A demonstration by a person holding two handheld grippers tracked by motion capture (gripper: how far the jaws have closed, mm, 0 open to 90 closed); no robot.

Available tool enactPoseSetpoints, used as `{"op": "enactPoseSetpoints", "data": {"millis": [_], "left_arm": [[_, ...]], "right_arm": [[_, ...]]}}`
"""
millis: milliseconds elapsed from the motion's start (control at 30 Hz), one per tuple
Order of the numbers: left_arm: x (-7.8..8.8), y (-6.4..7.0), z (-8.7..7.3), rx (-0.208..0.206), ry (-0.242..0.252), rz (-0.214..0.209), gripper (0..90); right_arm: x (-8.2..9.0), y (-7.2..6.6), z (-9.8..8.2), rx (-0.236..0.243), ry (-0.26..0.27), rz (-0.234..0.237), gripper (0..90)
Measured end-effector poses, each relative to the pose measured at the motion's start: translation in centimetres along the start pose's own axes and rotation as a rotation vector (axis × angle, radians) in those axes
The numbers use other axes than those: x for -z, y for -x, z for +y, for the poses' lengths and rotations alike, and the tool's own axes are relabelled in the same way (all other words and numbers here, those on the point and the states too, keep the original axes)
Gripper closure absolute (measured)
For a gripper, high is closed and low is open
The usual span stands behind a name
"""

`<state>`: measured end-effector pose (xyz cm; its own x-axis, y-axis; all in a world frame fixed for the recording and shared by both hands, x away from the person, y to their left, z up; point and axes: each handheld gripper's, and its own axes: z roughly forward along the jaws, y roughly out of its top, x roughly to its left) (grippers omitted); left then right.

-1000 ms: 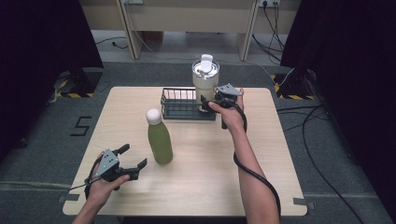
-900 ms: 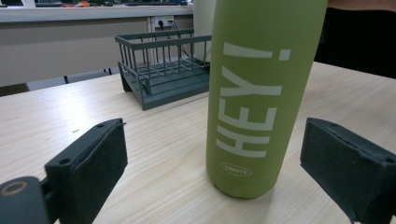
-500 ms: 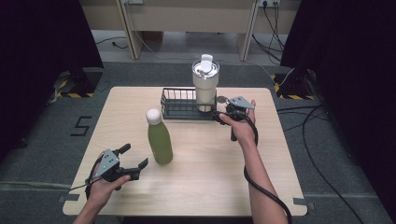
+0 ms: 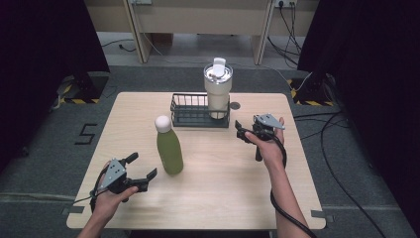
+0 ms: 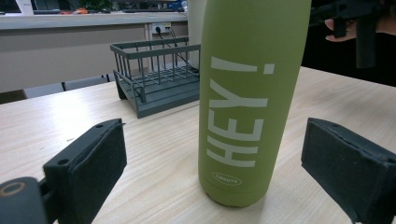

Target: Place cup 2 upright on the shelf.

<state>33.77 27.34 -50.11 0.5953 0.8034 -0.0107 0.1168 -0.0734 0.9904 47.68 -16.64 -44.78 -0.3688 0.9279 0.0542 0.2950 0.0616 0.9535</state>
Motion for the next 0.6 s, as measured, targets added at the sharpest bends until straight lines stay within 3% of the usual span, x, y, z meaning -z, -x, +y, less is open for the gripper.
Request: {"op": "enactPoseSetpoints", "data": {"millis": [300, 600], "left_arm": [[-0.3, 0.2, 0.1, 0.001, -0.001, 0.001, 6.1], [-0.3, 0.5, 0.1, -0.003, 0.005, -0.007, 5.9]], "right_arm": [[2.1, 0.8, -2.0, 0.002, -0.003, -0.01, 14.5], [4.2, 2.0, -3.7, -0.008, 0.007, -0.06, 14.8]]}}
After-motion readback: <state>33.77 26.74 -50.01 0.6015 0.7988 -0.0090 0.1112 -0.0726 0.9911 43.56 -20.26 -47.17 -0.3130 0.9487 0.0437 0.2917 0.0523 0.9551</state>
